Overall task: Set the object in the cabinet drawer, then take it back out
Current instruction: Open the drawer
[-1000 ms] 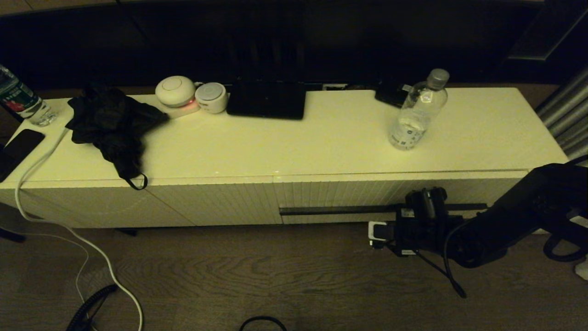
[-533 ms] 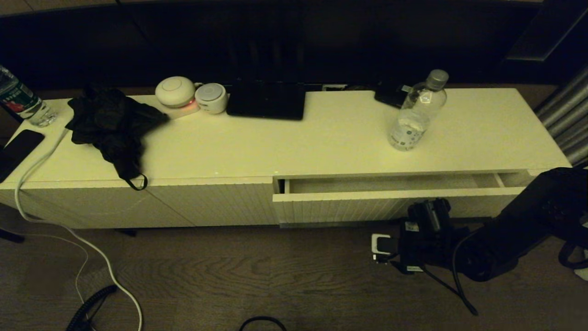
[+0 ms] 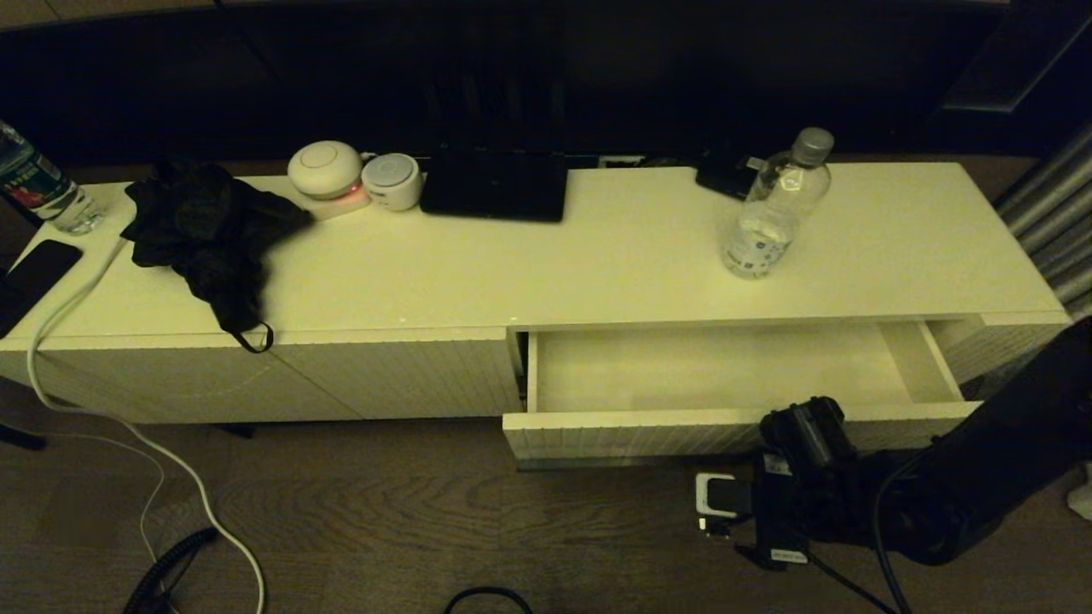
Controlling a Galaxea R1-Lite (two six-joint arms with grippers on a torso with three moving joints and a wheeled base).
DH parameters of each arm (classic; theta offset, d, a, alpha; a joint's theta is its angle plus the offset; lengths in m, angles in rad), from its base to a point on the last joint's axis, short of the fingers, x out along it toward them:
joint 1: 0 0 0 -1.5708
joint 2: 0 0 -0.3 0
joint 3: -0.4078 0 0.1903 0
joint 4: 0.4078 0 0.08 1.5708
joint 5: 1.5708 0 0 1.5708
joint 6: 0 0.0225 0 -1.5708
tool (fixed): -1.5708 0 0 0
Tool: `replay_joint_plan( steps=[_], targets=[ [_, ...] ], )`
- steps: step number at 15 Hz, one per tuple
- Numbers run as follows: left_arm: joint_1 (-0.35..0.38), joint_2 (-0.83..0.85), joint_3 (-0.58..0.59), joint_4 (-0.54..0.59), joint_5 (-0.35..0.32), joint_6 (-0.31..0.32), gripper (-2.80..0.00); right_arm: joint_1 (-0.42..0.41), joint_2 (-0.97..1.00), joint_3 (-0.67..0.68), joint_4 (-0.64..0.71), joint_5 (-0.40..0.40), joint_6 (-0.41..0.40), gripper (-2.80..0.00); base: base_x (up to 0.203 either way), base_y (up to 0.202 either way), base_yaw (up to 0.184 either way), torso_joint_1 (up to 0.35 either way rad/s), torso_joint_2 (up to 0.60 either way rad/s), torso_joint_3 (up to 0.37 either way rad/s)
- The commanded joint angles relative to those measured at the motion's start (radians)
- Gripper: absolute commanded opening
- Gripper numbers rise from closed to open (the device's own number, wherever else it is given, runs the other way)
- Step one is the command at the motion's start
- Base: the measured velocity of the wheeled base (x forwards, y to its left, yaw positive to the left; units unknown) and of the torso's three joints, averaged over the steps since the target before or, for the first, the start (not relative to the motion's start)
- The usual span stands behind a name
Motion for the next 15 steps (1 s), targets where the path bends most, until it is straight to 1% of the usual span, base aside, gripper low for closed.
replay_joint_plan(
  steps=[1,4,7,8,9,10,12,13,15],
  targets=[
    [0.000,-0.002,0.000,0.000,0.000,-0.006,-2.80,0.043,-0.104,0.064,0.013,0.000,0.027,0.00,0.000,0.000,0.000,0.000,0.00,0.000],
    [0.000,-0.002,0.000,0.000,0.000,-0.006,-2.80,0.093,-0.218,0.148,0.018,-0.002,0.055,0.00,0.000,0.000,0.000,0.000,0.00,0.000],
    [0.000,-0.002,0.000,0.000,0.000,-0.006,-2.80,0.112,-0.372,0.164,0.054,-0.009,0.068,0.00,0.000,0.000,0.000,0.000,0.00,0.000],
    [0.000,-0.002,0.000,0.000,0.000,-0.006,-2.80,0.114,-0.430,0.149,0.103,-0.011,0.069,-2.80,0.000,0.000,0.000,0.000,0.00,0.000],
    [0.000,-0.002,0.000,0.000,0.000,-0.006,-2.80,0.116,-0.494,0.117,0.190,-0.015,0.070,-2.80,0.000,0.000,0.000,0.000,0.00,0.000],
    [0.000,-0.002,0.000,0.000,0.000,-0.006,-2.80,0.117,-0.558,0.071,0.311,-0.027,0.069,-2.80,0.000,0.000,0.000,0.000,0.00,0.000],
    [0.000,-0.002,0.000,0.000,0.000,-0.006,-2.80,0.119,-0.635,-0.062,0.556,-0.068,0.064,-2.80,0.000,0.000,0.000,0.000,0.00,0.000],
    [0.000,-0.002,0.000,0.000,0.000,-0.006,-2.80,0.121,-0.654,-0.127,0.640,-0.082,0.062,-2.80,0.000,0.000,0.000,0.000,0.00,0.000],
    [0.000,-0.002,0.000,0.000,0.000,-0.006,-2.80,0.120,-0.648,-0.229,0.720,-0.094,0.061,-2.80,0.000,0.000,0.000,0.000,0.00,0.000]
  ],
)
